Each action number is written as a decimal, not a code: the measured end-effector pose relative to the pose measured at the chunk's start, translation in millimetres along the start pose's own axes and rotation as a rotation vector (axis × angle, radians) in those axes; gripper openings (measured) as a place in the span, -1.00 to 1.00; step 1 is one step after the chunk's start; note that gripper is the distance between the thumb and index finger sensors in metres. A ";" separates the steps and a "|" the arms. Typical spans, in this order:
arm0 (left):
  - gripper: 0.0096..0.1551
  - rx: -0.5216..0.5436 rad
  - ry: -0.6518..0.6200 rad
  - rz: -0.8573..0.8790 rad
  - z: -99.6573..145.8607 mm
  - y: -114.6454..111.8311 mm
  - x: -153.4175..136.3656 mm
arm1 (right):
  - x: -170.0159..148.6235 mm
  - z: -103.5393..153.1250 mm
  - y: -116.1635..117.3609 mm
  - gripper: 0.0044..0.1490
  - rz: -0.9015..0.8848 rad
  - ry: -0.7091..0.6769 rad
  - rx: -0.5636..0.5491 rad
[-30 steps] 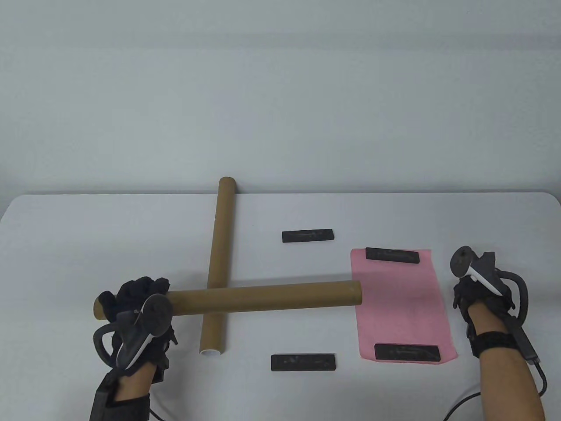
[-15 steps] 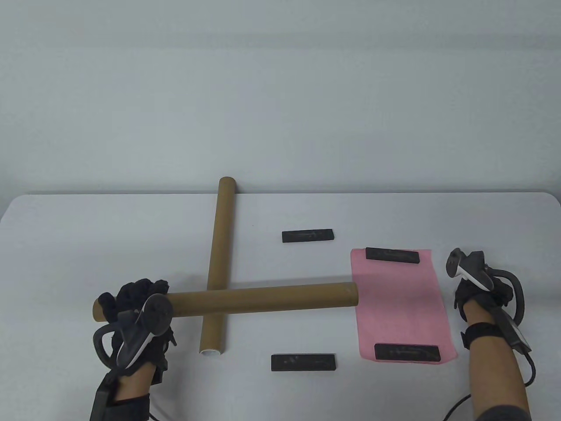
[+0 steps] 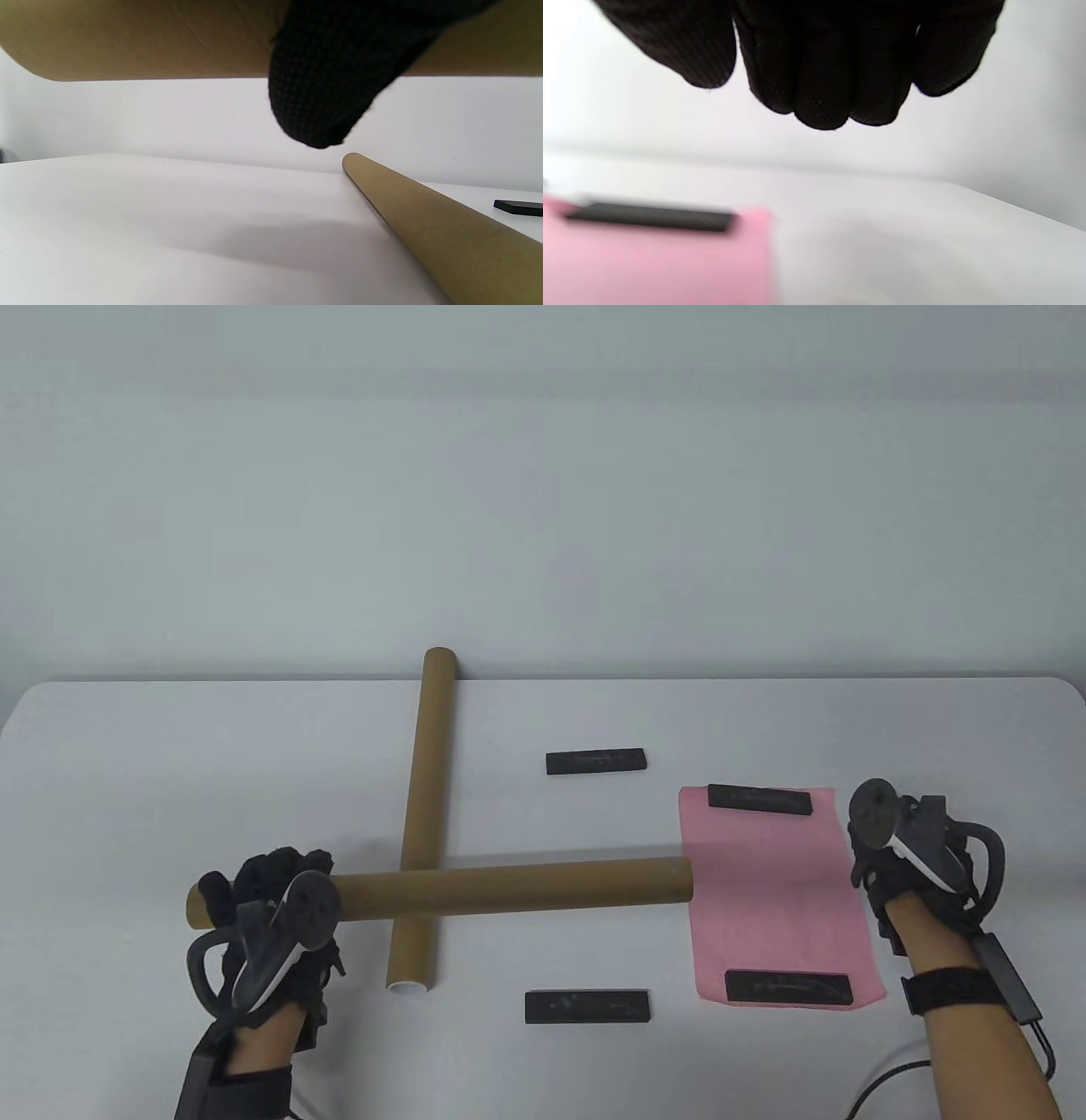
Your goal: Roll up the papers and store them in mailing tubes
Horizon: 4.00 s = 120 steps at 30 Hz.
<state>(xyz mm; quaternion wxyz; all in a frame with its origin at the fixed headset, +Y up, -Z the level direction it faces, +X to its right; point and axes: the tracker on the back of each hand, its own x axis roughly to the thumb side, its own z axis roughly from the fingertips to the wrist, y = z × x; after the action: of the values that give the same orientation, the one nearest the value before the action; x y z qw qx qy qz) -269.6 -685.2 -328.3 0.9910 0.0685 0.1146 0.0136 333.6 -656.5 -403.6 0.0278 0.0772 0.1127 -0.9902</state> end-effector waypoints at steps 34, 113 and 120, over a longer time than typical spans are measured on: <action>0.01 -0.382 0.067 0.148 -7.8 -6.7 27.3 | 74.8 148.6 -41.9 0.03 -0.477 -0.588 -0.392; 0.10 -0.253 0.029 0.210 -53.0 51.1 71.9 | 71.6 146.3 -42.1 0.03 -0.496 -0.587 -0.368; 0.06 -0.083 -0.537 0.055 5.8 70.8 204.0 | 66.4 147.0 -46.1 0.03 -0.498 -0.571 -0.402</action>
<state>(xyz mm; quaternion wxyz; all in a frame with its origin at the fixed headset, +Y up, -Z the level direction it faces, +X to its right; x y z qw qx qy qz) -70.5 -607.1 -358.8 0.9870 0.0322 -0.1550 0.0263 243.2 -647.5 -262.5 -0.1677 -0.2365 0.3064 -0.9067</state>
